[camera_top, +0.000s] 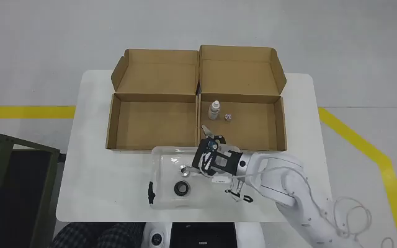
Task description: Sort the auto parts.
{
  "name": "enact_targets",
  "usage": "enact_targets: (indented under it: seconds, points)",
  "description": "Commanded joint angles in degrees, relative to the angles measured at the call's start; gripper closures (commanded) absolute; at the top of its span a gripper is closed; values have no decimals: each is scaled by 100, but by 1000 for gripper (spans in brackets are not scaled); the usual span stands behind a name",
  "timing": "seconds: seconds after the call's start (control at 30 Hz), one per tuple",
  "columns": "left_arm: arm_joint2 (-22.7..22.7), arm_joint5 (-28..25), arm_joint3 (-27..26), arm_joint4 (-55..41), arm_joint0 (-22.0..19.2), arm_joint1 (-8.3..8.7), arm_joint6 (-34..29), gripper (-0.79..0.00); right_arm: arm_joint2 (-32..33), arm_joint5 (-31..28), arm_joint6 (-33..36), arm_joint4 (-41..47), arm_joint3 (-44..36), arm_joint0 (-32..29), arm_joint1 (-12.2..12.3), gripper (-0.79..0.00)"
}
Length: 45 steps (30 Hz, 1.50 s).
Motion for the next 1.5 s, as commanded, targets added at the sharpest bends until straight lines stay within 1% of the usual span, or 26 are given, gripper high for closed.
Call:
enact_targets:
  seconds: [0.0,0.07,0.23,0.3,0.5,0.6,0.73,0.9,1.0,1.07,1.33,1.47]
  points:
    - [0,0,0,0,0,0,0,-785,-109,-121,-36,13,116,57,-14,-748]
    - [0,0,0,0,0,0,0,-785,-235,-247,-74,21,230,135,-32,-754]
    - [0,0,0,0,0,0,0,-785,-564,-492,-184,-43,544,331,-87,-723]
    - [0,0,0,0,0,0,0,-785,-682,-587,-213,-91,670,401,-108,-736]
    - [0,0,0,0,0,0,0,-785,-927,-777,-360,-189,978,576,-162,-714]
    - [0,0,0,0,0,0,0,-785,-971,-814,-434,-225,1077,631,-177,-653]
    - [0,0,0,0,0,0,0,-785,-991,-844,-502,-266,1272,692,-189,-640]
    - [0,0,0,0,0,0,0,-785,-1018,-880,-574,-308,1447,747,-203,-548]
    - [0,0,0,0,0,0,0,-785,-1019,-887,-611,-341,1549,760,-207,-517]
    - [0,0,0,0,0,0,0,-785,-1019,-899,-625,-362,1604,762,-207,-483]
    - [0,0,0,0,0,0,0,-785,-1002,-918,-619,-410,1807,761,-204,-422]
    - [0,0,0,0,0,0,0,-785,-1029,-933,-596,-425,1911,794,-214,-425]
